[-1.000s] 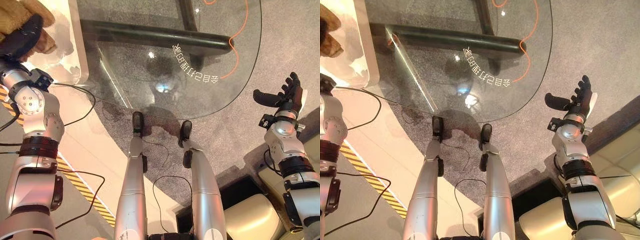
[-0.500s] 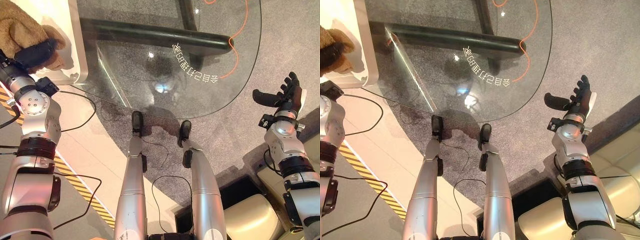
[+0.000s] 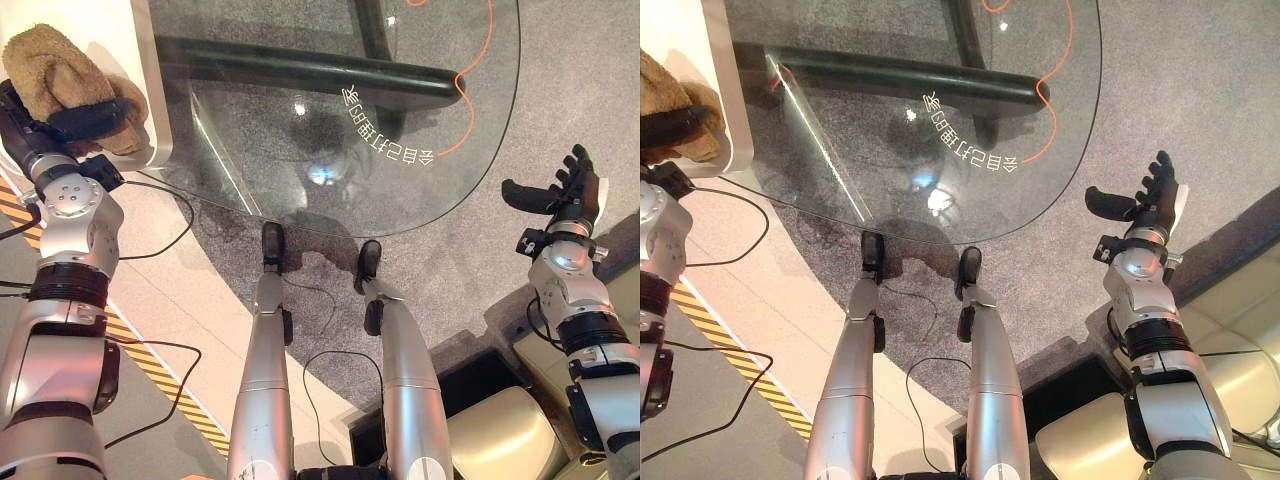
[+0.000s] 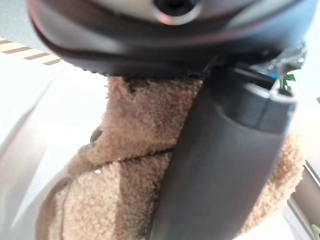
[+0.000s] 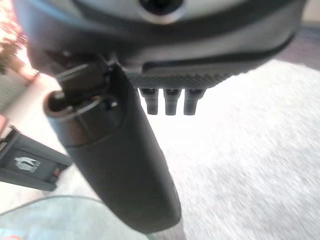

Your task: Wipe the table with a cloth and put it in the basket.

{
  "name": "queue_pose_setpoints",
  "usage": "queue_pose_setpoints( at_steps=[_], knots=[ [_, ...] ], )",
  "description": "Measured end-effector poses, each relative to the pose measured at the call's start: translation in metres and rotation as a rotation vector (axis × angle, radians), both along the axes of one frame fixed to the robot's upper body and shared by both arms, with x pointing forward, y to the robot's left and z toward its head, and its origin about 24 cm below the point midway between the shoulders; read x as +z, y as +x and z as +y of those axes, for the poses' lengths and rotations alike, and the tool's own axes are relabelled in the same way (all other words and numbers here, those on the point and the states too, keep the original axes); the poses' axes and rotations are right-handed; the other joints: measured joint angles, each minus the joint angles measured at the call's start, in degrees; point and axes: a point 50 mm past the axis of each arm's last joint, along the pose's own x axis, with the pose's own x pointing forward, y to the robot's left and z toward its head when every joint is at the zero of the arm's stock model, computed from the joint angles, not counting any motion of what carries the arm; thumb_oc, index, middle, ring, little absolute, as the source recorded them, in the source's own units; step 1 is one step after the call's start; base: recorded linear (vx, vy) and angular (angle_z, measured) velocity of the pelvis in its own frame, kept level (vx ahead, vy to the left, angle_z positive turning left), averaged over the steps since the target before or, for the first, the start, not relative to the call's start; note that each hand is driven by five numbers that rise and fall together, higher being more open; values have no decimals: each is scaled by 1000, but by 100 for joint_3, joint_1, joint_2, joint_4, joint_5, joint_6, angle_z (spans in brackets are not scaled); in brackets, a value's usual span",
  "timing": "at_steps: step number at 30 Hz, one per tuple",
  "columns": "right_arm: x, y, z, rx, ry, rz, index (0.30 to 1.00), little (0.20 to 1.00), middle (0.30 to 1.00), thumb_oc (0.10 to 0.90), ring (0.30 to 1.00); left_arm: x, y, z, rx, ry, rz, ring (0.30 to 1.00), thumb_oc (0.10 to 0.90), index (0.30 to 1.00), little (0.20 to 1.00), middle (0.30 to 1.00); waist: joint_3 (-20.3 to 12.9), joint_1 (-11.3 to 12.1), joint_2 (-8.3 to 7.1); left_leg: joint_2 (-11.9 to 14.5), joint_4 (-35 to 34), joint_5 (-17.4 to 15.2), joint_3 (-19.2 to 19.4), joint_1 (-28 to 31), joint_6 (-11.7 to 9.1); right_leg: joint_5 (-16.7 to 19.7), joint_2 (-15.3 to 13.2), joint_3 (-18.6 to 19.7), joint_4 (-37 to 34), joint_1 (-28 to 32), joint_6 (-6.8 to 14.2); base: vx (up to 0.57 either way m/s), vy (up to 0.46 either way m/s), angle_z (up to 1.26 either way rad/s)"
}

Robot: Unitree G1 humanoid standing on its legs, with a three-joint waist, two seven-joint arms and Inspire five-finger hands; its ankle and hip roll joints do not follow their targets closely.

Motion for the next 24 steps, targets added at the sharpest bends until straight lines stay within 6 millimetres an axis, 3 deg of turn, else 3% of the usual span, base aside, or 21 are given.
queue_pose_setpoints(
  at_steps=[10,16,23,24],
  knots=[
    [-69,-16,-12,184,83,322,900,900,900,800,900,6,7,-4,-20,37,34,300,100,300,200,300,-1,62,-2,6,99,-11,-55,2,-17,9,6,-46,1,79,-11,5,-20,0],
    [-77,-19,-11,223,100,347,900,900,900,800,900,8,8,-5,-20,30,54,300,100,300,200,300,-1,64,-2,15,127,-9,-79,2,-20,16,23,-53,3,93,-21,0,0,0],
    [-95,-20,4,271,145,391,900,900,900,800,900,10,11,-9,-30,44,82,300,100,300,200,300,-1,84,-3,17,131,-9,-87,1,-21,17,26,-57,7,95,-23,0,0,0],
    [-96,-20,5,276,148,394,900,900,900,800,900,10,11,-10,-30,43,86,331,136,331,236,331,-1,85,-3,17,131,-10,-86,1,-22,17,26,-57,7,94,-23,0,0,0]
  ],
)
